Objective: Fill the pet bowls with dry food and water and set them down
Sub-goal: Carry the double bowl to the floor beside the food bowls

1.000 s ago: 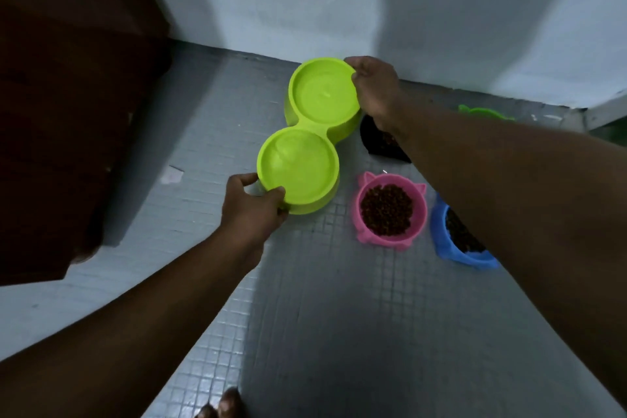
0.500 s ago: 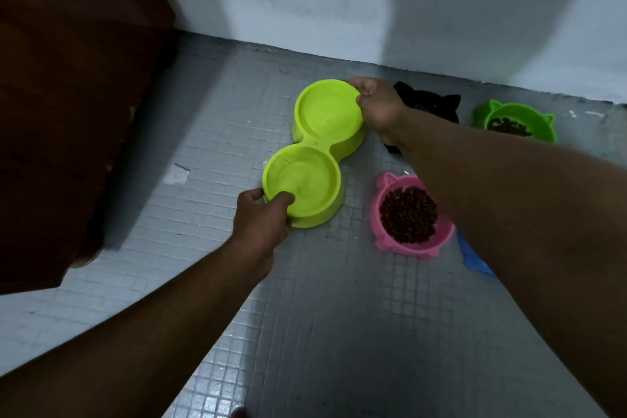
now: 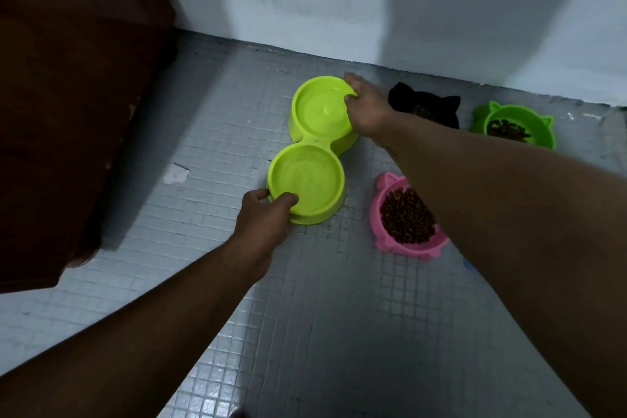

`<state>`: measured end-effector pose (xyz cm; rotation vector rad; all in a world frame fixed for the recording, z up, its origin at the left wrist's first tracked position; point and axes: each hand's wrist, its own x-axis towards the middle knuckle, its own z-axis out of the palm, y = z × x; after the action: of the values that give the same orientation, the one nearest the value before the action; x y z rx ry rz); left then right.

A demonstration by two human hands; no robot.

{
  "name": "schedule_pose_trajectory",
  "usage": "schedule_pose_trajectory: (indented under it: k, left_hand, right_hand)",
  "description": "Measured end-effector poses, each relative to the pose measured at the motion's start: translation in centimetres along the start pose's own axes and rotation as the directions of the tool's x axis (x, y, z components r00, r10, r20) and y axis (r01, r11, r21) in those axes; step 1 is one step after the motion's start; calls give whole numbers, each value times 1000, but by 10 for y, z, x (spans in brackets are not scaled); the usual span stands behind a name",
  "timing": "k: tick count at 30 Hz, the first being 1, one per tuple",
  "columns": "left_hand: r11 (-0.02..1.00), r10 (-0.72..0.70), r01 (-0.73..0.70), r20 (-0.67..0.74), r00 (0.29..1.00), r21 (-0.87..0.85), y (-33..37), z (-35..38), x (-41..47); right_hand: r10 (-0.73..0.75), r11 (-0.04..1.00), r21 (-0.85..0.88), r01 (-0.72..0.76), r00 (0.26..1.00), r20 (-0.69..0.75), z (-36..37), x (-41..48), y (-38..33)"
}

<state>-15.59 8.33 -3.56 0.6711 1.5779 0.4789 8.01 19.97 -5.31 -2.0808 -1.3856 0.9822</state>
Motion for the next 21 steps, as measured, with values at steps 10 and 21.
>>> schedule_pose_trajectory:
  k: [10, 21]
  left_hand:
    - [753, 337, -279, 15, 941, 596, 47, -7, -23]
    - [562, 487, -526, 258, 834, 639, 158, 16, -125]
  right_hand:
    - [-25, 999, 23, 27, 995, -98, -16, -46, -18]
    - [-13, 999, -39, 7, 988, -156, -118, -144, -51]
